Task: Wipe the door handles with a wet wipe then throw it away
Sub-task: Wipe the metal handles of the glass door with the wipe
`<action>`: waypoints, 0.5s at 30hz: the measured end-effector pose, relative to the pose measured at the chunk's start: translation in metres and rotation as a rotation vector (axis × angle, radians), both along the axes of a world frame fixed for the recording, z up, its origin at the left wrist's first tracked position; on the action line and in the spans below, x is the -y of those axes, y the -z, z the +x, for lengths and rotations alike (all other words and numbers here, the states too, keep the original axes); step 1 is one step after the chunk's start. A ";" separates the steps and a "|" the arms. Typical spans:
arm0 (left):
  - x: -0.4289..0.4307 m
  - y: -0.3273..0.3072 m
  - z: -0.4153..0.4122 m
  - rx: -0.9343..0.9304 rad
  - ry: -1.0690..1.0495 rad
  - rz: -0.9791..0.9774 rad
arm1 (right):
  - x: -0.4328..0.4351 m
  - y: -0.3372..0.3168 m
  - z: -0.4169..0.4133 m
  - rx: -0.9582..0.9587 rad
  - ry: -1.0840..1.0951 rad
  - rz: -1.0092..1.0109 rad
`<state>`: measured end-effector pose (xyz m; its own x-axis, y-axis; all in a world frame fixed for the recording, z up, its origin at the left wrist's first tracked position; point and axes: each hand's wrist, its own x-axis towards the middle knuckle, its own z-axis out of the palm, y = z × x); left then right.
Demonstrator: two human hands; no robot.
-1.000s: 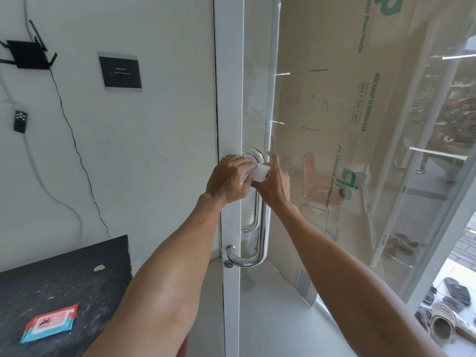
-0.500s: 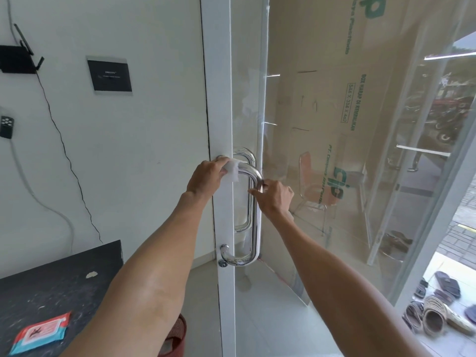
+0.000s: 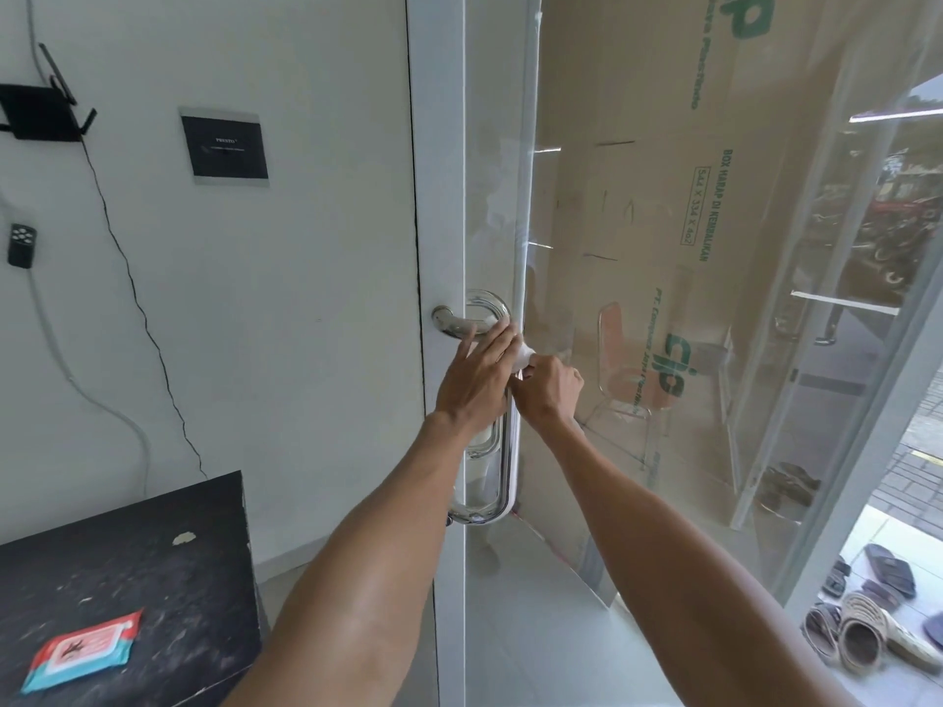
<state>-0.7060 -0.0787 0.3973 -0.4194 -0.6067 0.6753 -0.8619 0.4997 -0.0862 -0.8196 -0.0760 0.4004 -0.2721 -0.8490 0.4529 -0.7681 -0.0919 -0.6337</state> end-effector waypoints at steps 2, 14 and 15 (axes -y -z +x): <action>0.001 0.011 -0.005 -0.003 -0.078 -0.028 | 0.000 0.000 -0.001 -0.012 0.005 -0.010; 0.007 -0.002 0.033 -0.228 -0.162 -0.062 | 0.009 0.005 -0.005 -0.012 -0.026 -0.007; 0.008 -0.003 0.037 -0.246 -0.136 -0.074 | 0.008 0.004 -0.005 -0.012 -0.025 -0.004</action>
<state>-0.6689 -0.0863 0.4005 -0.1562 -0.5916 0.7909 -0.9199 0.3787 0.1016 -0.8243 -0.0839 0.3964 -0.2458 -0.8534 0.4597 -0.7730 -0.1135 -0.6242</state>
